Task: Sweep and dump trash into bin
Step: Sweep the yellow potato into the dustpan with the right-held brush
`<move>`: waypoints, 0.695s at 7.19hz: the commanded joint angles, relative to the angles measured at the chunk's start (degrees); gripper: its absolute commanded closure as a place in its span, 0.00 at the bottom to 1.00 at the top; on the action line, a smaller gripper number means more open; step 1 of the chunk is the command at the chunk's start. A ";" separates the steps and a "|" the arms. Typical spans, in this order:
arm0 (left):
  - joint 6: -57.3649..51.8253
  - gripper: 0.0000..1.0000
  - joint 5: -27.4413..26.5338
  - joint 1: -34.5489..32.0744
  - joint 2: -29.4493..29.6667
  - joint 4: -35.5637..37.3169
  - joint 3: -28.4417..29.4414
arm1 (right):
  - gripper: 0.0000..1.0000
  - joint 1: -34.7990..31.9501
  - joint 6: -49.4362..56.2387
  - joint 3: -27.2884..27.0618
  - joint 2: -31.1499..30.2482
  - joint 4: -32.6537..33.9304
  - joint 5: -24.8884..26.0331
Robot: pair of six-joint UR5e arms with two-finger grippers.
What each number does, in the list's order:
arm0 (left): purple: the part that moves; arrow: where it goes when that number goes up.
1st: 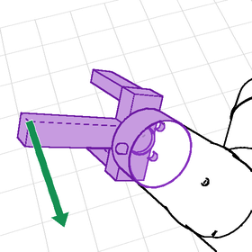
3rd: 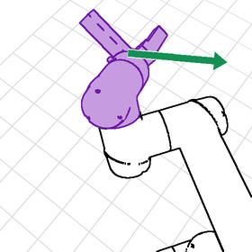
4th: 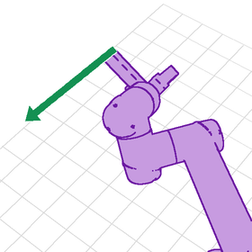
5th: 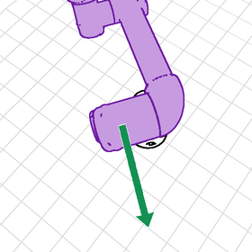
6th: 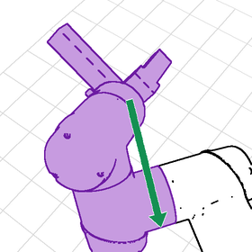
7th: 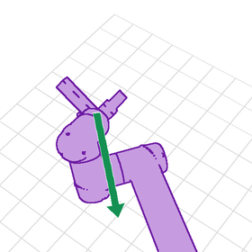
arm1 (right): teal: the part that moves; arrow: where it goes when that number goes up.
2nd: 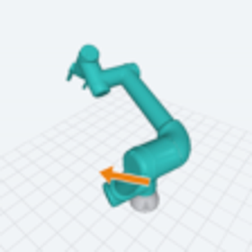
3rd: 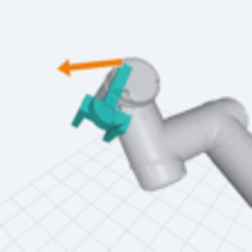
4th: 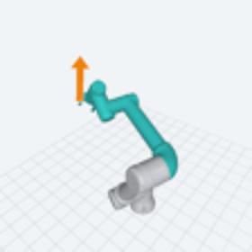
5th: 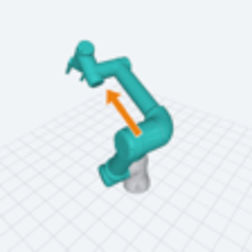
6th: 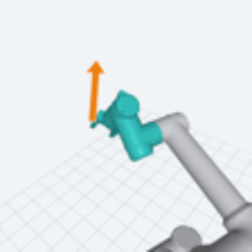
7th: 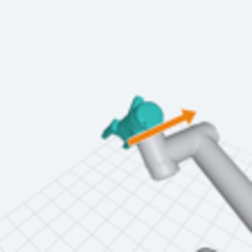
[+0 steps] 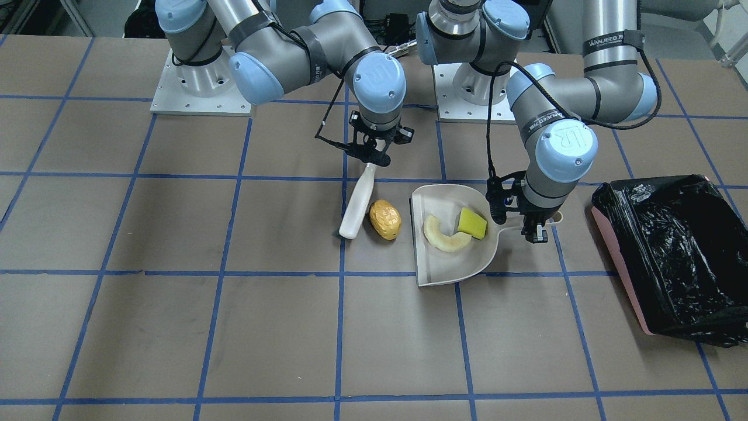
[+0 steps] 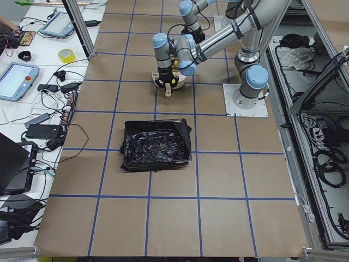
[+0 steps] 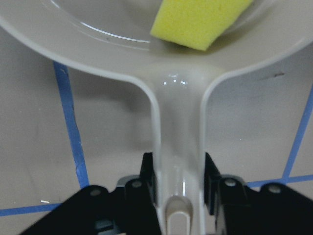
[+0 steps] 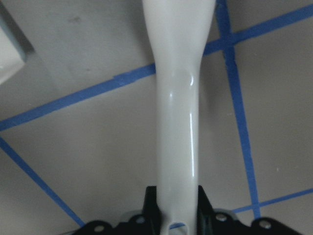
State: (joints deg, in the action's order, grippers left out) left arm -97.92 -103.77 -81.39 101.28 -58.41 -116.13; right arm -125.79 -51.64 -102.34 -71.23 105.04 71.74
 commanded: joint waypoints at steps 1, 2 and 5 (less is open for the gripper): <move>0.10 0.77 0.06 0.00 -0.03 0.23 -0.06 | 1.00 -2.61 1.02 8.51 7.73 3.86 -0.64; 0.01 0.77 0.06 0.00 -0.03 0.23 -0.06 | 1.00 -2.70 2.58 13.43 10.29 3.85 -0.99; -0.34 0.77 0.24 0.70 -0.03 0.23 0.55 | 1.00 -3.05 7.78 17.08 11.46 4.91 -4.24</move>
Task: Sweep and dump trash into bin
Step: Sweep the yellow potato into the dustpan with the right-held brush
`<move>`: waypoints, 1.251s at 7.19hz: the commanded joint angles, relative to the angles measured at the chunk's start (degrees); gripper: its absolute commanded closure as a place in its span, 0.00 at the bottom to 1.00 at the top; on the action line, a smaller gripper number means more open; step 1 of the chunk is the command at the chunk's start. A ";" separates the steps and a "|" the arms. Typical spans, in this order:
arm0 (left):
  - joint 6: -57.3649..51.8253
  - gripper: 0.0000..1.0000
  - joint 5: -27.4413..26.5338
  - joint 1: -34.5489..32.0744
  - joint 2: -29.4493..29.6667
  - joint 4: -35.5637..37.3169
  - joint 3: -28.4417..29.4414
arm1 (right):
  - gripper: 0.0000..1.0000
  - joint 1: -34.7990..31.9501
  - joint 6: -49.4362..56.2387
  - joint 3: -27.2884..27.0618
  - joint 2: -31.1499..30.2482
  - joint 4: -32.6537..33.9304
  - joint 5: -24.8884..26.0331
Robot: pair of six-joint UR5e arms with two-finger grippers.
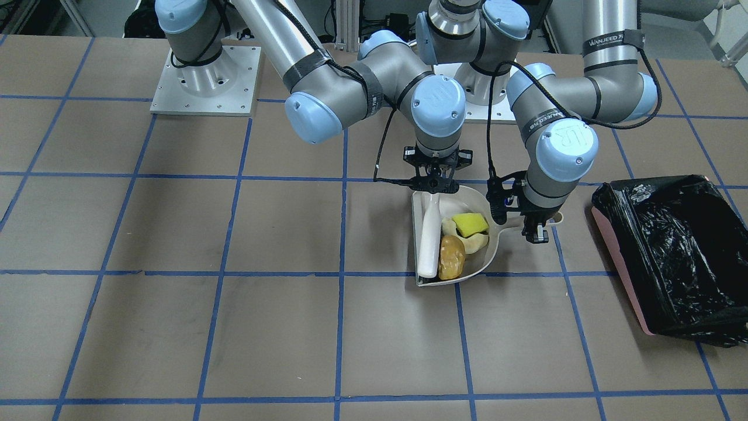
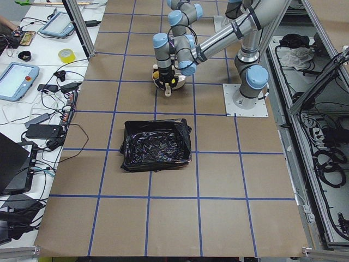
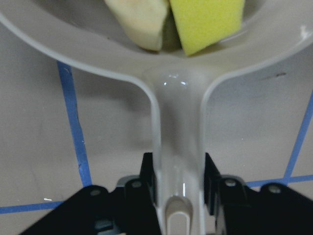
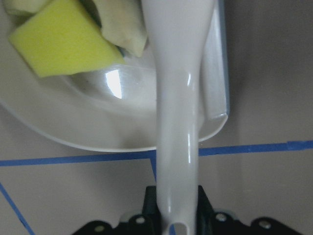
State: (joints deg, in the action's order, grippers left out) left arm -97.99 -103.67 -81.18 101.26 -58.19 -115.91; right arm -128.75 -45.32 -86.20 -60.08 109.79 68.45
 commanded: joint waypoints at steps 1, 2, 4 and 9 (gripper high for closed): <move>-0.45 0.77 0.57 0.84 -0.01 0.35 0.42 | 1.00 -0.01 2.59 0.86 0.05 -1.31 -0.08; -0.54 0.78 0.75 1.37 -0.01 0.79 0.43 | 1.00 0.08 4.78 0.85 -0.04 -4.98 4.80; -0.62 0.79 4.94 4.35 -0.01 0.71 0.34 | 1.00 0.69 6.63 0.77 -1.08 -8.43 9.12; -2.03 0.81 15.04 13.82 -0.44 1.06 1.13 | 1.00 11.11 13.74 -0.11 -7.13 -14.13 16.71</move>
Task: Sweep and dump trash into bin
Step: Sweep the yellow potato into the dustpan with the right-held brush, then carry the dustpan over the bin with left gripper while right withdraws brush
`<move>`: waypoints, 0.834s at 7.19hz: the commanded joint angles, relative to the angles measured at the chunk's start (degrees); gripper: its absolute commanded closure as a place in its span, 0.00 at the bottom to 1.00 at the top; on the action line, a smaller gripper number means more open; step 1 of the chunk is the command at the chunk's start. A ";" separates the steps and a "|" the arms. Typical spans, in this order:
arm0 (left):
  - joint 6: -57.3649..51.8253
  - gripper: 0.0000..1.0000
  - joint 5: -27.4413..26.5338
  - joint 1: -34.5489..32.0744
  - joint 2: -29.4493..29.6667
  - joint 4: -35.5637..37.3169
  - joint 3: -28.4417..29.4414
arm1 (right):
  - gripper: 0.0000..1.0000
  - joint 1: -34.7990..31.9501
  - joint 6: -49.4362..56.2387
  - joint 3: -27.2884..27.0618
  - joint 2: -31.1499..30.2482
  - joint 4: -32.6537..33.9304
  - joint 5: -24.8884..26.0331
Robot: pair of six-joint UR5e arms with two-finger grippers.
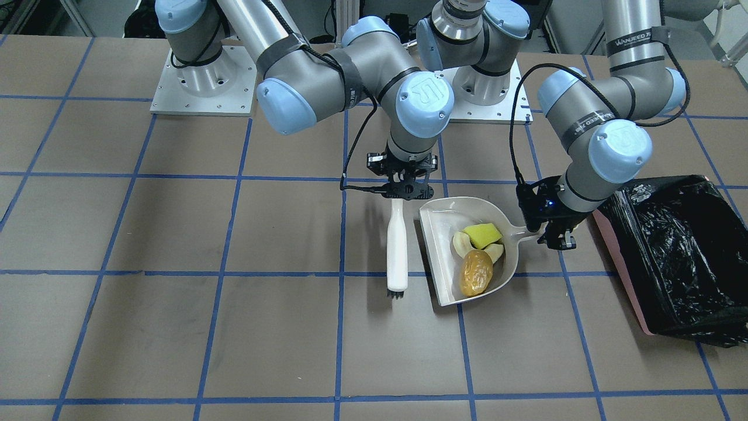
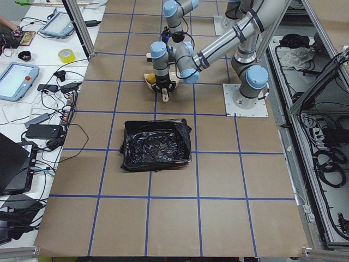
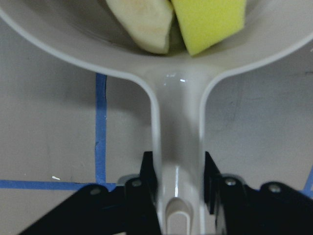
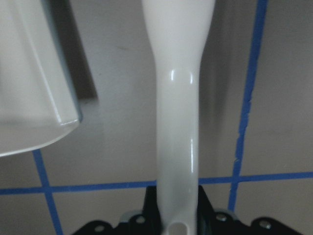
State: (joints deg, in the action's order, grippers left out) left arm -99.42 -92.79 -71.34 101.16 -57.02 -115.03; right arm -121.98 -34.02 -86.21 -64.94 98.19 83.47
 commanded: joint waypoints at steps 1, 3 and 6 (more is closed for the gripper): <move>-0.86 0.84 4.63 7.23 -1.05 -0.98 1.81 | 1.00 9.25 7.77 -0.18 -4.56 -4.13 5.43; -0.09 0.86 4.37 11.90 -2.89 -9.98 9.16 | 1.00 18.75 13.77 -1.06 -7.03 -5.11 5.91; -1.13 0.87 4.37 26.64 -1.16 -29.09 24.03 | 1.00 33.25 33.87 -6.06 -8.35 -4.15 7.40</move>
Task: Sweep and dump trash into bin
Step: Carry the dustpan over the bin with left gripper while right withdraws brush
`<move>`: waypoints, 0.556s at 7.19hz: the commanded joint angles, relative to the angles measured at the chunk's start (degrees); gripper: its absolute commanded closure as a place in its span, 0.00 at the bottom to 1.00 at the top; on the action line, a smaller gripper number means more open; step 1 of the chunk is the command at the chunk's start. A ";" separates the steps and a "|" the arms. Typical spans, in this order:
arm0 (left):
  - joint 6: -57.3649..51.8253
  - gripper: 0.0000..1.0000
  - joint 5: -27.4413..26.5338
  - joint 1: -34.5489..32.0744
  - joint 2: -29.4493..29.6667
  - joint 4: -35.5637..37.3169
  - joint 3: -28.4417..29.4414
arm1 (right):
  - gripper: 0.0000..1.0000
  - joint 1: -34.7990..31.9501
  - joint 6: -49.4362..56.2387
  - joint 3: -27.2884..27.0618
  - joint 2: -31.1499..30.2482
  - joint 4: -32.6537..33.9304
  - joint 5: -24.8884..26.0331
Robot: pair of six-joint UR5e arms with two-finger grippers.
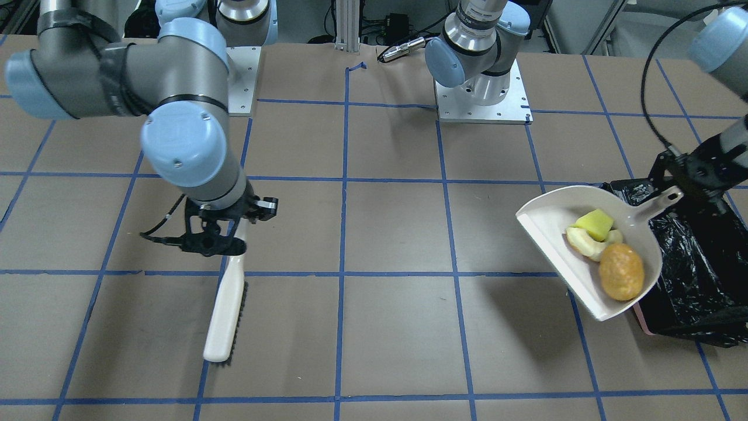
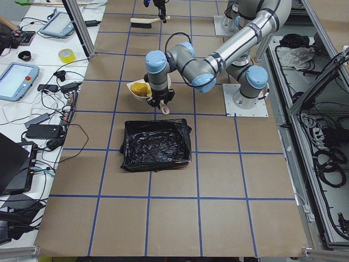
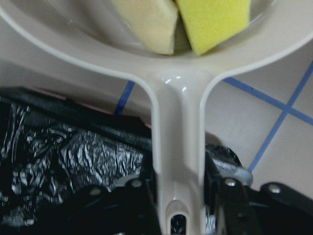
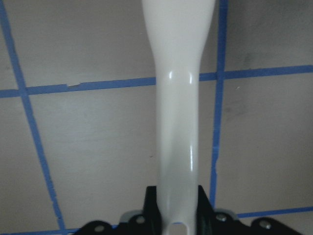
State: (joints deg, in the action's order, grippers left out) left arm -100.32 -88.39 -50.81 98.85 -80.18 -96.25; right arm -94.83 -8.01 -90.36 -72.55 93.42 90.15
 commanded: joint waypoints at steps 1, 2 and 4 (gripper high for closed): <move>-0.40 0.87 -0.73 9.90 2.22 -5.95 7.20 | 1.00 12.41 8.36 -3.67 0.03 3.32 0.73; -0.67 0.87 -3.52 12.89 3.18 -5.95 9.22 | 1.00 16.39 10.63 -4.99 0.30 4.92 1.42; -10.45 0.86 -10.73 16.25 6.69 -4.55 15.01 | 1.00 20.53 18.55 -5.18 4.58 9.41 7.58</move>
State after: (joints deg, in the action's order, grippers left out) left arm -105.10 -95.37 -36.57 103.34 -85.44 -84.72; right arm -77.80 7.08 -95.23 -70.46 100.66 95.62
